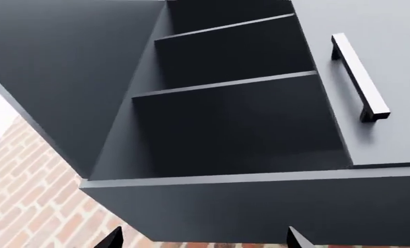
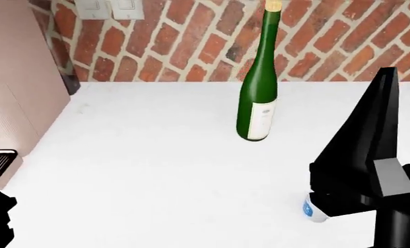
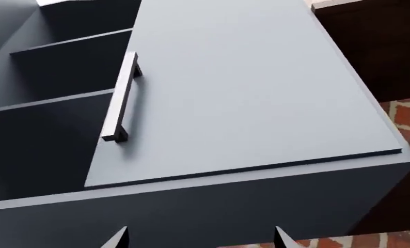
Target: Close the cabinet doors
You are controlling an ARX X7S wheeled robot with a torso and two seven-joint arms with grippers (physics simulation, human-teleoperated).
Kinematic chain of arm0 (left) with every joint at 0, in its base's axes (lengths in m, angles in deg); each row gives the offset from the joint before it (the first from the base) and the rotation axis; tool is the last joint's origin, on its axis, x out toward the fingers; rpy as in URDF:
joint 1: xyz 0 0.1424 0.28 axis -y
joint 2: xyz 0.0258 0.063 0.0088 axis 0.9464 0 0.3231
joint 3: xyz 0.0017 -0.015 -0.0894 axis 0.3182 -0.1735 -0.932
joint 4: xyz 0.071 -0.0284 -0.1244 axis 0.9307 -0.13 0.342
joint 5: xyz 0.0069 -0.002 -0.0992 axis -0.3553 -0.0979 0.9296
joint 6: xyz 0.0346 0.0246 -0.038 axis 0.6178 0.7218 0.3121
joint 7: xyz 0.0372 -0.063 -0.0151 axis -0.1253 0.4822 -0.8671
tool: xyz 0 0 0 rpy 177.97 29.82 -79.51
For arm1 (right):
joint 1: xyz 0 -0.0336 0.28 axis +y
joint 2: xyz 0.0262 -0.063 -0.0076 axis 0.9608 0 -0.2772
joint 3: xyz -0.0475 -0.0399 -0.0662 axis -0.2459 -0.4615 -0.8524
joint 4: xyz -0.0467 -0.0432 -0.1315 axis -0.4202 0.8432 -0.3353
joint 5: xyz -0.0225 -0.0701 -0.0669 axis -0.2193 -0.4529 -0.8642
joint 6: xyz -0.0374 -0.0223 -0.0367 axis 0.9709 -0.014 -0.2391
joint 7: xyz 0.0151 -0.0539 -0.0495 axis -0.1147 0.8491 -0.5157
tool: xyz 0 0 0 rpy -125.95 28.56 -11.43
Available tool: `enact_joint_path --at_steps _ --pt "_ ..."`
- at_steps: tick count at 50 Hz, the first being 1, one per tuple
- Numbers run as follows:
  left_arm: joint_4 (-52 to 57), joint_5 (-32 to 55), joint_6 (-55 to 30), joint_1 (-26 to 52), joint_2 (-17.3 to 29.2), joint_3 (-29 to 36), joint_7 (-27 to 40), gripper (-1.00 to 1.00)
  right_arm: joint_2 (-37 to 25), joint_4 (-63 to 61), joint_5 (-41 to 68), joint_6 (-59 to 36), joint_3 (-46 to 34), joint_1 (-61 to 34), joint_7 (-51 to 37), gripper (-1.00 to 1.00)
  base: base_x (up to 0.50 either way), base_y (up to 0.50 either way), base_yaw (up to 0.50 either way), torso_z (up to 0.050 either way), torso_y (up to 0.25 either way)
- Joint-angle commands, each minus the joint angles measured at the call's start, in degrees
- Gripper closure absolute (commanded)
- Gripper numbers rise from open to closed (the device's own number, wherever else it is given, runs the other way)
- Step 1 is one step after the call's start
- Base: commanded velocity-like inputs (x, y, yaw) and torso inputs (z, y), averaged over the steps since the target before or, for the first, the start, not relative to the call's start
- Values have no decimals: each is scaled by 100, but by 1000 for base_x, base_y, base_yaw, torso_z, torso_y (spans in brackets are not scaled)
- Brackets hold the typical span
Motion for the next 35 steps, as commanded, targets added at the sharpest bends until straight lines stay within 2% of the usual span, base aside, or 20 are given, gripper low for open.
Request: enact_joint_path --at_steps 1,29,33,35 --pt "-54 -18 4 32 4 48 7 -100 -31 23 -38 -214 128 140 -30 -100 177 500 0 0 0" --pt "-44 -22 -2 26 29 64 36 -100 -78 -37 -65 -333 414 371 73 -100 204 500 0 0 0" --pt "-38 -21 -2 26 32 60 44 -100 -58 70 -47 -56 509 464 -81 -100 202 499 0 0 0" --pt "-36 -17 -13 33 34 57 52 -100 -79 52 -58 -88 547 490 -108 -100 0 0 0 0 0"
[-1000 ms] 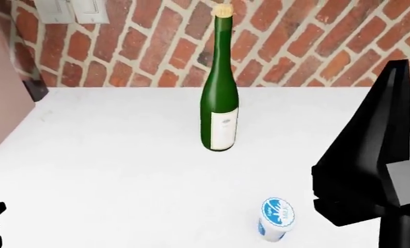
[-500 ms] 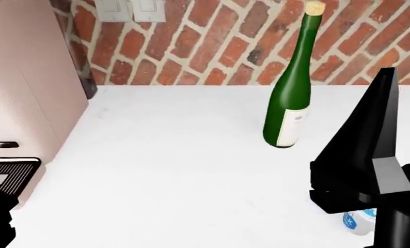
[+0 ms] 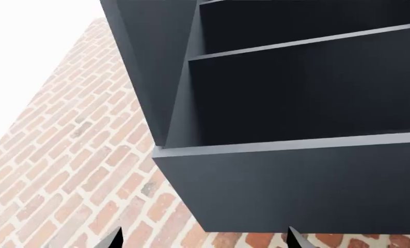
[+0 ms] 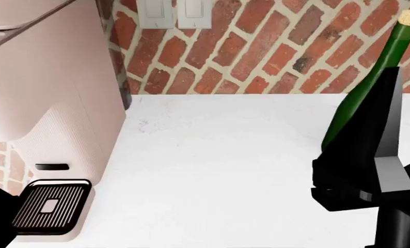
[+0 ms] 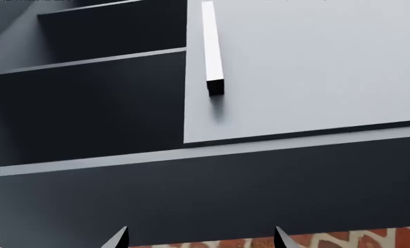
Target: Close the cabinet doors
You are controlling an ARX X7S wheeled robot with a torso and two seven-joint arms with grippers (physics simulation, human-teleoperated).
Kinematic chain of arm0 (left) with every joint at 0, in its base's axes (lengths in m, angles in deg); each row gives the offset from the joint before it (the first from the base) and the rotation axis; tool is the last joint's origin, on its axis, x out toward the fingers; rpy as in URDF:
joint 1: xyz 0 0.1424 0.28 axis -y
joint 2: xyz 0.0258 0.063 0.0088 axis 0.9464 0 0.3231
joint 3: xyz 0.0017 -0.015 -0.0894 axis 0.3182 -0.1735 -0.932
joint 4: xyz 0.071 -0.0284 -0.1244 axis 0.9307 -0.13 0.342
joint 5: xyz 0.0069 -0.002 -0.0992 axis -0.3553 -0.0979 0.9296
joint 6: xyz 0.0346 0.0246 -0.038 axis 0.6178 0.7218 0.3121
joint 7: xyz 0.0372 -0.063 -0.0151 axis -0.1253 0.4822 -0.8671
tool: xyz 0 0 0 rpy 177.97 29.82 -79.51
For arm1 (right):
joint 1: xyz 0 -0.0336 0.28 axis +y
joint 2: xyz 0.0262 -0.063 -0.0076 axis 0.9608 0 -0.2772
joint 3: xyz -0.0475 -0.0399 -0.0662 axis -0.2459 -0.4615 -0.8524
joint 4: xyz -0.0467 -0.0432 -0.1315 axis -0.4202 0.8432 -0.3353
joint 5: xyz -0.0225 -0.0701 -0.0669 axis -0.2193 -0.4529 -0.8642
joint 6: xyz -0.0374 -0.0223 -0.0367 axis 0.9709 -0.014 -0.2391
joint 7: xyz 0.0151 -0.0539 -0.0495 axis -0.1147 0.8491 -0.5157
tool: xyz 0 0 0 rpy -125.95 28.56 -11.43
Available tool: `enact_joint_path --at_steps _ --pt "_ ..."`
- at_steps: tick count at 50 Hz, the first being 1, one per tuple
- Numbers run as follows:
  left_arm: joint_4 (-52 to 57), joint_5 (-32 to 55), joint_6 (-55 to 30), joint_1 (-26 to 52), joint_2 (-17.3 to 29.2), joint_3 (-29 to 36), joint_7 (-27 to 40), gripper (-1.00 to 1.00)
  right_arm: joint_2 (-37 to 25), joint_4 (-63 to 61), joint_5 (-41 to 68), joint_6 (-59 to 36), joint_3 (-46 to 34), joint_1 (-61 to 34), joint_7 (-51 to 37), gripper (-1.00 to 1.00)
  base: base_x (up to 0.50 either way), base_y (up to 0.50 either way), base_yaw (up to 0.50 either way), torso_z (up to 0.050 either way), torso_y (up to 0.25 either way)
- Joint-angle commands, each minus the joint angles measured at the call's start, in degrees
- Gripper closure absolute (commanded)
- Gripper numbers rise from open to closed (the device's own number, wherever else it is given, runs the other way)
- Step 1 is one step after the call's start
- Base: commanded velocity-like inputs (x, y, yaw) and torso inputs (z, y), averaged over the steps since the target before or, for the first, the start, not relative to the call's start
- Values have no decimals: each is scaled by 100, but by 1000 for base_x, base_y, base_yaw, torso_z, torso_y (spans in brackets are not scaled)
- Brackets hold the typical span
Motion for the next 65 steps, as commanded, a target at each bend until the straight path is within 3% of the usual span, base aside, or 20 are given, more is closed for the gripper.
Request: enact_joint_path --at_steps 1,16,27,33,39,45,58,61,65 --pt "11 -5 -5 -1 2 3 17 -100 -19 60 18 125 175 152 -119 -100 0 0 0 0 0" --pt "-1 -9 24 -8 11 5 30 -100 -25 19 120 -78 293 276 42 -100 3 221 0 0 0" --pt "107 67 -108 30 85 -16 50 -100 -44 188 117 338 512 460 -147 -100 4 206 0 0 0" --pt "609 1585 -730 744 946 -843 345 -100 -47 270 217 541 620 540 -136 -100 0 0 0 0 0" --pt "512 4446 -7 982 1831 -2073 505 -100 -58 341 291 786 715 605 -79 -100 0 0 0 0 0" --pt "257 5806 245 869 2313 -2814 544 -100 -87 343 305 825 810 667 -78 -100 0 0 0 0 0" --pt "-100 7198 493 724 2627 -3573 347 -100 -149 352 353 865 994 784 -43 -100 0 0 0 0 0" --pt "-229 7339 521 885 2786 -3507 409 -100 -139 361 360 859 1026 808 -26 -100 0 0 0 0 0" --pt "-651 7368 634 1613 3457 -2942 721 -100 -127 437 372 907 1067 851 -8 -100 0 0 0 0 0"
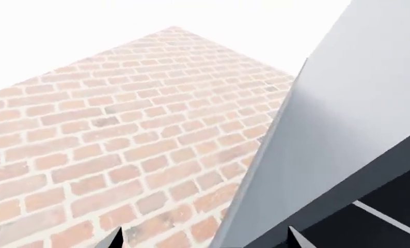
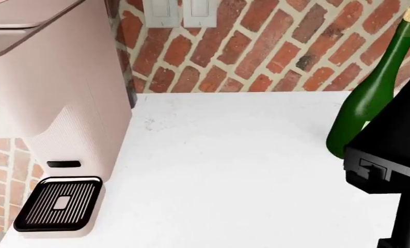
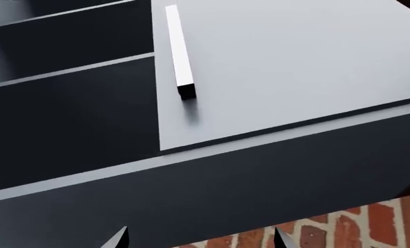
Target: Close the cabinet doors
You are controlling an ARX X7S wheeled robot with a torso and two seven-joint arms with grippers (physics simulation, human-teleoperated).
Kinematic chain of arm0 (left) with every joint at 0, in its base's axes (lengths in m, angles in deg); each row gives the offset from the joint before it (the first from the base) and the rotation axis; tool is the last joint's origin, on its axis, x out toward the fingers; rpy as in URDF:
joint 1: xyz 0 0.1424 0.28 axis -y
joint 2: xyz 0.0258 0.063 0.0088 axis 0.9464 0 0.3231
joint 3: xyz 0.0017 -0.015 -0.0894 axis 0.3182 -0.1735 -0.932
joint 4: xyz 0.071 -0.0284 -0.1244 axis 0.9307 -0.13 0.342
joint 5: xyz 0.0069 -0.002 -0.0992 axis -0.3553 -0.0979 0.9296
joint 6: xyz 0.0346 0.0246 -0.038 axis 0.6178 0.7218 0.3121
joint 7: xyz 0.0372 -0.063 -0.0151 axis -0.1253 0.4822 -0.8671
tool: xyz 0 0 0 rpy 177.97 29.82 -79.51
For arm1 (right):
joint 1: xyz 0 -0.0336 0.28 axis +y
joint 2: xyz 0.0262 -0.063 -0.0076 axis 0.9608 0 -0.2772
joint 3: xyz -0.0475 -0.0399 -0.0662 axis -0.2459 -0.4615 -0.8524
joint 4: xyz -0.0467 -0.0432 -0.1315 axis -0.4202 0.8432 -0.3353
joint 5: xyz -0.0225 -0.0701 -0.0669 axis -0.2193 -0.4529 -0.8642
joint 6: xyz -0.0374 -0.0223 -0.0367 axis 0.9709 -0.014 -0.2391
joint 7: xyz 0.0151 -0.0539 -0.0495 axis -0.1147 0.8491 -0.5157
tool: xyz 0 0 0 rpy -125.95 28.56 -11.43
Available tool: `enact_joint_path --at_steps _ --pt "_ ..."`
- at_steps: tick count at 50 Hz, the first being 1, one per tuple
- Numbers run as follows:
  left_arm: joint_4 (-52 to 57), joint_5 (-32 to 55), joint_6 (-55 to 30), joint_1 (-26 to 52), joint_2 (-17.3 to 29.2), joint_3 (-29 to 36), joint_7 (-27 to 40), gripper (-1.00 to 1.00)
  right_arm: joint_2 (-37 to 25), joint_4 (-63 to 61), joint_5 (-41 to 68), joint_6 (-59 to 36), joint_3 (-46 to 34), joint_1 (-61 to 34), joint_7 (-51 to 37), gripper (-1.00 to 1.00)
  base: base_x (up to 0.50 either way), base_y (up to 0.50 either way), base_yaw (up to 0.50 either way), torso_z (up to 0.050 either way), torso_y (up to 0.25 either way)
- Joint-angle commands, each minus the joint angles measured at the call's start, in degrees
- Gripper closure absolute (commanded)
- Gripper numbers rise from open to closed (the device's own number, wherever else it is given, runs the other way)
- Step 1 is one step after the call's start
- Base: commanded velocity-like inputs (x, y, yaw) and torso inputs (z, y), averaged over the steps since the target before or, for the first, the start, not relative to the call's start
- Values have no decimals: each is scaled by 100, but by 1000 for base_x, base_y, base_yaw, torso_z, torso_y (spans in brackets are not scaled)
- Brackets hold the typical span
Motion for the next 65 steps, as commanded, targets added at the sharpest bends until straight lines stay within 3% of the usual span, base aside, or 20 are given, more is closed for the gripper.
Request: enact_joint_path --at_steps 1,9,14,20,26,32,46,65 --pt "-640 860 266 876 1023 288 338 -100 -2 92 43 73 138 111 45 -100 0 0 0 0 0" --pt "-914 974 784 2519 2205 1765 878 -100 -94 100 78 110 247 156 59 -100 0 0 0 0 0" --pt "-1139 919 1012 3944 2633 3265 1041 -100 -168 42 90 76 337 159 45 -100 0 0 0 0 0" --pt "-1360 911 350 5666 2460 4380 1049 -100 -130 95 110 95 379 214 81 -100 0 0 0 13 0" --pt "-1531 906 -923 7765 1843 5310 1035 -100 -126 77 131 86 434 244 107 -100 0 0 0 14 0" --pt "-1644 655 -1769 8770 1303 5952 895 -100 -100 123 144 120 474 294 140 -100 0 0 0 9 0" --pt "-1756 -121 -3206 9504 341 7365 333 -100 -88 171 152 149 580 394 179 -100 0 0 0 9 0" --pt "-1703 -465 -3727 9757 -432 7998 244 -100 -94 184 127 189 717 540 205 -100 0 0 0 8 0"
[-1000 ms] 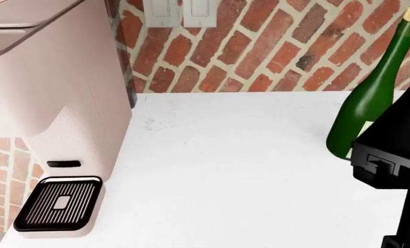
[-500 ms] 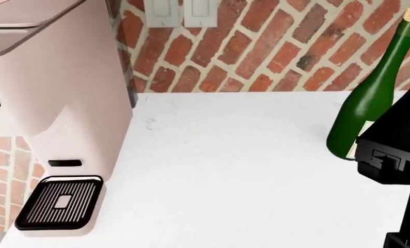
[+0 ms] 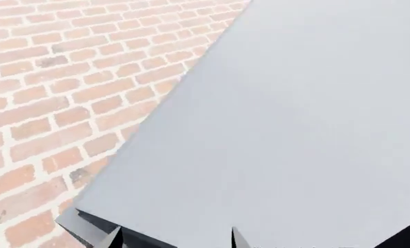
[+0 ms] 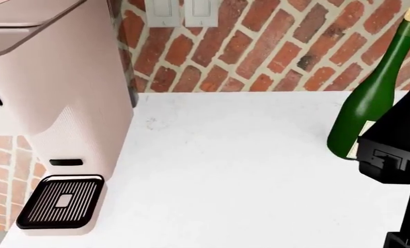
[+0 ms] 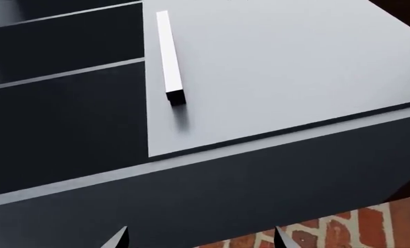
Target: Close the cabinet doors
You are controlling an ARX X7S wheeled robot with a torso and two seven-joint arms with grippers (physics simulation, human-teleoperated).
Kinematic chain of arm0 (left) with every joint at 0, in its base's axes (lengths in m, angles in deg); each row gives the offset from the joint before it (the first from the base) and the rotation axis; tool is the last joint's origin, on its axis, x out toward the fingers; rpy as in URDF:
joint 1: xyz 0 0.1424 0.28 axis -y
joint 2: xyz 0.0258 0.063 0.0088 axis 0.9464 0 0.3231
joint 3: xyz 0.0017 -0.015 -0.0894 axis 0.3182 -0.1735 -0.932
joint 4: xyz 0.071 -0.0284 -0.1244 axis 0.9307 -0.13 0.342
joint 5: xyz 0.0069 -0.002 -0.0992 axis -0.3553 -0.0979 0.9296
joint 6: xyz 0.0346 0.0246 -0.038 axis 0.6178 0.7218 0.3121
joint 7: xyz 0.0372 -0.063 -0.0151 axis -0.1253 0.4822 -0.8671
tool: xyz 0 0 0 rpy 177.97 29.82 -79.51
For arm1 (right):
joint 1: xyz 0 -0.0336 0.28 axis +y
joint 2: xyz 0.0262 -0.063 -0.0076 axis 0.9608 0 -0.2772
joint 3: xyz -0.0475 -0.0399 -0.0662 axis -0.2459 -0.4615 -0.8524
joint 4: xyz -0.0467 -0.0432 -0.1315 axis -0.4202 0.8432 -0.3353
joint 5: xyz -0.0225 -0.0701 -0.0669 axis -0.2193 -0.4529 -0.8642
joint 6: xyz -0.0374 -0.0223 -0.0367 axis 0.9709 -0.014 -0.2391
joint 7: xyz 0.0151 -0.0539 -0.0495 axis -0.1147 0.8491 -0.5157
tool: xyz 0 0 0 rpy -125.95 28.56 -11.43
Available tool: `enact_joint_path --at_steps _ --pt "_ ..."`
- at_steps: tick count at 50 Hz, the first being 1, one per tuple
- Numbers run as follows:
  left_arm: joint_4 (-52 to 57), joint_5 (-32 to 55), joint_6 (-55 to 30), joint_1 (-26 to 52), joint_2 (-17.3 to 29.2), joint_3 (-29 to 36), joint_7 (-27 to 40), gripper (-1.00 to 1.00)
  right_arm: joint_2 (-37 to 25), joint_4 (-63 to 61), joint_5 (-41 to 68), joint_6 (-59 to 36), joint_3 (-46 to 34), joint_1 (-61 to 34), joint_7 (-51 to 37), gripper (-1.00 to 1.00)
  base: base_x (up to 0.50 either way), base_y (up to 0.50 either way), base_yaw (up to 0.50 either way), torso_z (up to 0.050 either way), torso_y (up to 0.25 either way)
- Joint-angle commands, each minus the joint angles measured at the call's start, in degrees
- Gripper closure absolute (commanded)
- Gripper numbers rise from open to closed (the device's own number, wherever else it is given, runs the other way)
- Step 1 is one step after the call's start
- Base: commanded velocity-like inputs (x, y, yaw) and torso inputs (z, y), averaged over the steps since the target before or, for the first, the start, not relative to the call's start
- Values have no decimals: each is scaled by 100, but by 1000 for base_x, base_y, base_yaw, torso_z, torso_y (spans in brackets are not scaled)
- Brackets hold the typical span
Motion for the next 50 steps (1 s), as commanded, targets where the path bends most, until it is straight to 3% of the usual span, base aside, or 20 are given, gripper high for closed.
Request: enact_joint_path --at_steps 1,10,15,20,34,50 --pt "-2121 -347 -504 773 -535 755 -4865 -100 8 9 -42 23 107 125 13 -100 0 0 0 0 0" --pt "-2759 -773 -659 1012 -1101 1069 -5107 -100 -13 -23 -90 22 155 220 11 -100 0 0 0 3 0" --pt "-3164 -1036 -668 1124 -1384 1231 -5349 -100 -334 -252 -267 5 233 388 -239 -100 0 0 0 0 0" --pt "-3761 -1327 -407 884 -1500 1272 -5536 -100 -618 -576 -419 -124 362 537 -436 -100 0 0 0 0 0" --pt "-6084 -2222 193 700 -1914 1392 -6054 -100 -599 -620 -387 -221 604 771 -365 -100 5 0 -2 2 0" --pt "-7357 -2666 425 950 -2212 1428 -6256 -100 -608 -627 -391 -220 834 1009 -322 -100 8 -2 -6 4 0"
